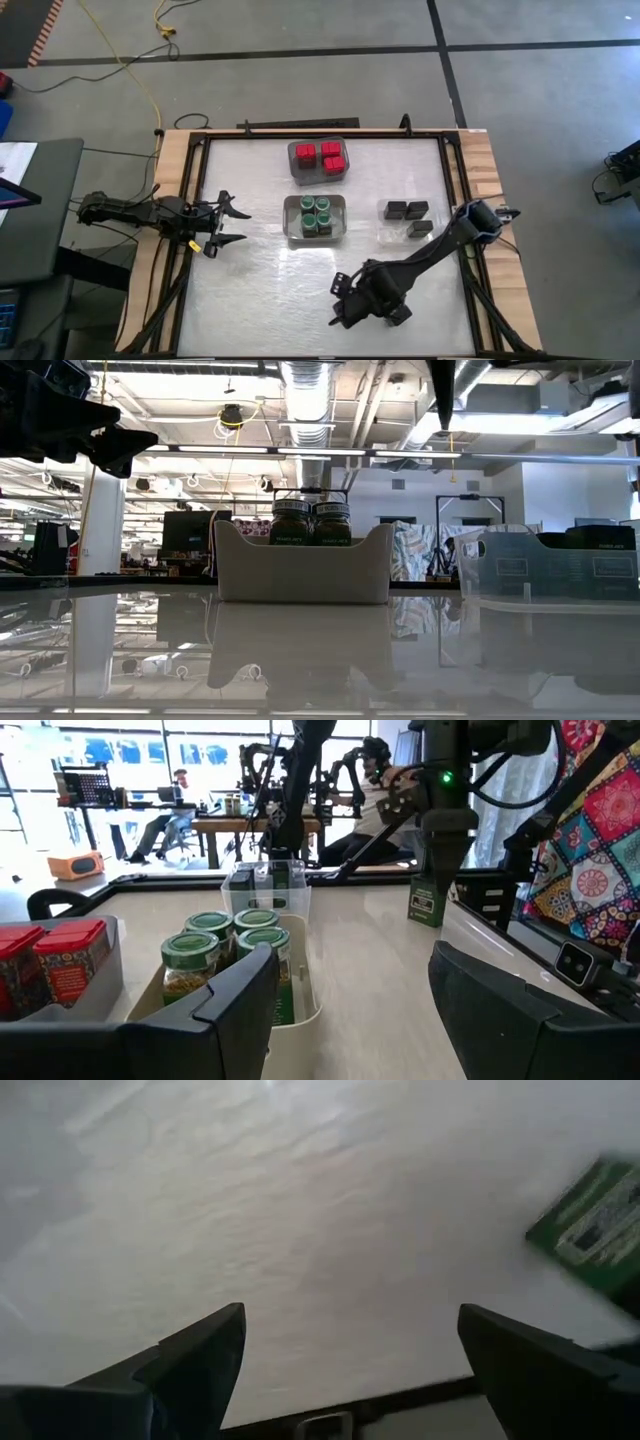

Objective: Sort spices by type
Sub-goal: Put the black spice can into the transparent bin

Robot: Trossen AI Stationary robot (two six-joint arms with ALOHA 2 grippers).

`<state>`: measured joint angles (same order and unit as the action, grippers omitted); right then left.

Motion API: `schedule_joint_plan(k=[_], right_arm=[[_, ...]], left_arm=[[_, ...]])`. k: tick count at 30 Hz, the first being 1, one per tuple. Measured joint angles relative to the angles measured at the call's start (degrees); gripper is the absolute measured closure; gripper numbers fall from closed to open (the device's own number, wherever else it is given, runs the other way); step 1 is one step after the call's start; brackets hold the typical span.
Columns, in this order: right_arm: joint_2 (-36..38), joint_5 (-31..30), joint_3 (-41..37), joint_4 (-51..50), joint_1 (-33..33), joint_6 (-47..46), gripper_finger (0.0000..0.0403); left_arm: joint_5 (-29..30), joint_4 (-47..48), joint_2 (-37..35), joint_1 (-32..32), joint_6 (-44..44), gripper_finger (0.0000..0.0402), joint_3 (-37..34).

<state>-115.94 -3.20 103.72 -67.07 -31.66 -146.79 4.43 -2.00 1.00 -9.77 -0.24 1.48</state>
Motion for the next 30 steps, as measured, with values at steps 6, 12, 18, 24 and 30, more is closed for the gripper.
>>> schedule_joint_plan(k=[6, 12, 18, 24, 30], right_arm=[[-0.02, -1.49, 0.00, -3.92, 0.05, -18.10, 0.0012], [-0.05, -1.40, 0.00, -7.83, -2.17, -33.01, 0.0012], [-0.11, -1.42, 0.00, -7.90, -2.23, -33.20, 0.0012], [-0.13, -1.42, 0.00, -7.93, -1.90, -33.19, 0.0012], [-0.13, -1.42, 0.00, -7.71, -1.99, -28.12, 0.0012]], left_arm=[[0.00, 0.00, 0.00, 0.01, 0.01, 0.0155, 0.00], [0.00, -0.01, 0.02, 0.00, 0.00, 0.0155, 0.01], [0.00, -0.01, 0.02, 0.01, 0.01, 0.0155, -0.01], [0.00, -0.02, 0.02, -0.01, 0.01, 0.0155, 0.02], [0.10, 0.00, 0.02, 0.00, -0.01, 0.0155, -0.01]])
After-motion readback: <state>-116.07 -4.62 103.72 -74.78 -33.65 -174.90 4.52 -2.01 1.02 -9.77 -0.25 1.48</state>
